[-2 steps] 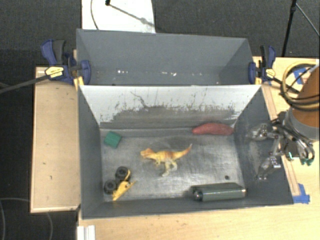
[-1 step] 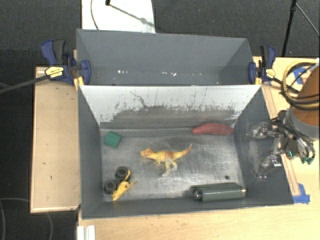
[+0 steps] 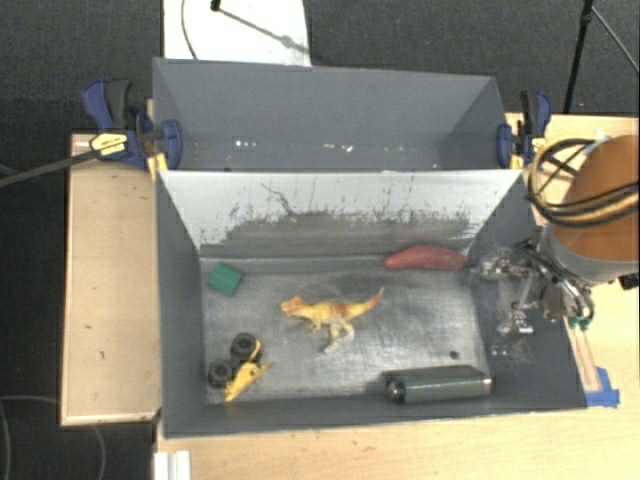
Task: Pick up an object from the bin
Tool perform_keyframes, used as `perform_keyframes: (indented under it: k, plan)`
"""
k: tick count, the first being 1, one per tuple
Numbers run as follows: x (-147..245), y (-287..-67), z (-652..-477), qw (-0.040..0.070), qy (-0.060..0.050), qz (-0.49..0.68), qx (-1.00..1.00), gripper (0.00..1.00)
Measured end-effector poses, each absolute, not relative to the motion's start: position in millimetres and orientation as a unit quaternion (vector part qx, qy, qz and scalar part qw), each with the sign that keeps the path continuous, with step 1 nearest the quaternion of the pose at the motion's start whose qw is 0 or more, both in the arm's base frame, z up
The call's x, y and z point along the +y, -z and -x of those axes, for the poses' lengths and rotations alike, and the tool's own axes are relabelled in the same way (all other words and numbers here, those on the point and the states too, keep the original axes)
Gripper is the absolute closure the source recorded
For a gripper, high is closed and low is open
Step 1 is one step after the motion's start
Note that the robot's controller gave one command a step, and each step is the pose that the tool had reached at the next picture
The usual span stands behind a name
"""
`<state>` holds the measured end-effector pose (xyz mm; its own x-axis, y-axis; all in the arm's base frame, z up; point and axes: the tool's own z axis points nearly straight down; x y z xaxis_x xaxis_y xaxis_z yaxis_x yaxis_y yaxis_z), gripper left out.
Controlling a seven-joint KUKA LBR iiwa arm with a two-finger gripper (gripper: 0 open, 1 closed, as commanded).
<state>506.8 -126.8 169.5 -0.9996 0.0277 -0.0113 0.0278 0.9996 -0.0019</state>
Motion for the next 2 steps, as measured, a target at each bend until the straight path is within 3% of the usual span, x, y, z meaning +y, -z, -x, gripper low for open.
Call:
perform_keyframes:
  k: [1, 2]
  plan:
    - [-116, -93, -526.9, 0.004, 0.001, 0.043, 0.999, 0.0]
    - [-86, -71, -535.1, 0.003, 0.001, 0.05, 0.999, 0.0]
